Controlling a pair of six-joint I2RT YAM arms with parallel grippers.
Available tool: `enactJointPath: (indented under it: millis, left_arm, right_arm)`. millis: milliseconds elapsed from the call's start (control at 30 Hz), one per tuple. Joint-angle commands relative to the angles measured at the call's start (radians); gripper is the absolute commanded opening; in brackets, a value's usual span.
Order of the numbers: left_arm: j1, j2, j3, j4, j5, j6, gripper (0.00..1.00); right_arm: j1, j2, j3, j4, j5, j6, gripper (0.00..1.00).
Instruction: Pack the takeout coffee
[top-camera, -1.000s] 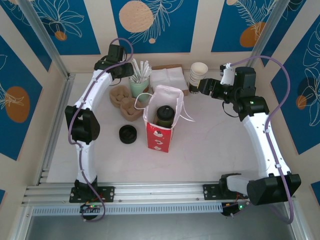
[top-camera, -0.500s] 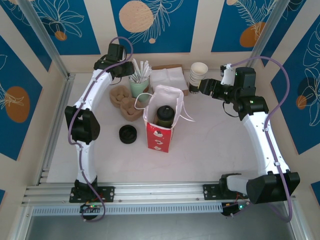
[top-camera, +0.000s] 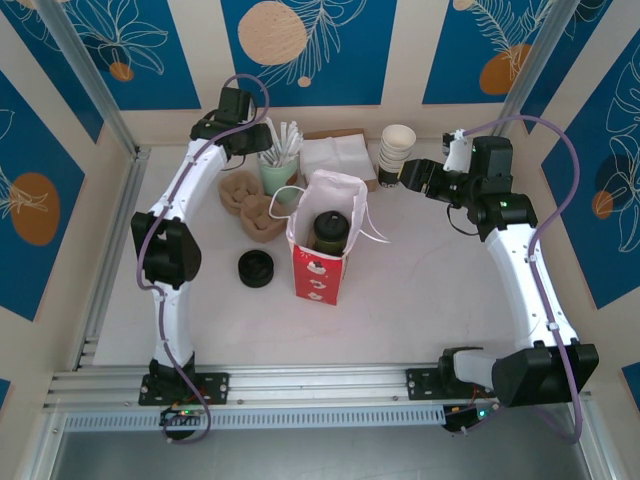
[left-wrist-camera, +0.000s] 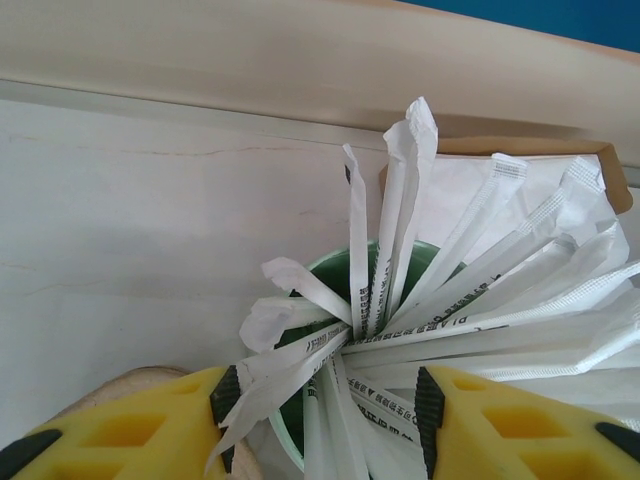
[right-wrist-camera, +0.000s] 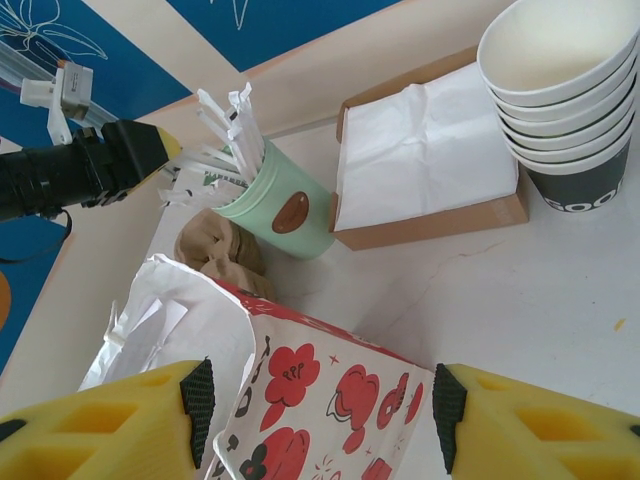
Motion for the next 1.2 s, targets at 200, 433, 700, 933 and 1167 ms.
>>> enactJointPath:
  millis: [200,433,700,933,1167]
  left_arm:
    - [-0.033,-0.042,0.036,-0.017,-0.048,0.023,0.52]
    - [-0.042,-0.039,0.048,-0.018,-0.056,0.025,0.54]
    - [-0.052,-0.044,0.059,-0.023,-0.080,0.035,0.53]
    - [-0.052,-0.007,0.072,-0.019,-0.066,0.033,0.52]
    - [-0.052,0.052,0.104,-0.029,-0.070,0.037,0.48]
  right_arm:
    - [-0.011,-0.019,-0.021,0.005,-0.033,-0.003,0.62]
    - [-0.013,-0.027,-0.029,0.007,-0.036,0.000,0.62]
    - [-0.016,-0.033,-0.035,0.010,-0.040,0.000,0.62]
    - [-0.017,-0.031,-0.040,0.012,-0.045,0.006,0.62]
    - [-0.018,-0.031,-0.044,0.014,-0.045,0.007,0.62]
